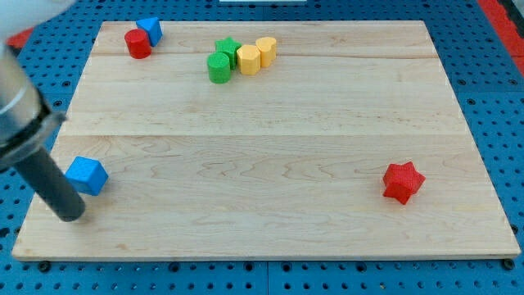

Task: Push blue cube near to the red circle

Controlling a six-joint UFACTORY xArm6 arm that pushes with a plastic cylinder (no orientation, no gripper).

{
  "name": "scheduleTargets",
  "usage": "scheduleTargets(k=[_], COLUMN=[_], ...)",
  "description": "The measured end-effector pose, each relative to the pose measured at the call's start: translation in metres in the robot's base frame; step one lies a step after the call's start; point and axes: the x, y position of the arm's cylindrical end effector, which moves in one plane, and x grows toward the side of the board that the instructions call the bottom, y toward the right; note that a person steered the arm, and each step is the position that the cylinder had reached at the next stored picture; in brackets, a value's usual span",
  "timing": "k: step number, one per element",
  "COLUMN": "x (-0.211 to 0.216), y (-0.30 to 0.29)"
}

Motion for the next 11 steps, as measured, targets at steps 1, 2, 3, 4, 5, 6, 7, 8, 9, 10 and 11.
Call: scheduleTargets(k=[1,2,3,4,5,6,7,8,9,10,11], x=[-0.024,-0.046,-0.075,-0.087,-0.113,-0.144,-0.15,-0.152,-0.171,-0.194,-0.212], y=[-0.003,0.043,0.04,0.001,0.022,0.048,0.093,0.131,0.07,0.041,0.045])
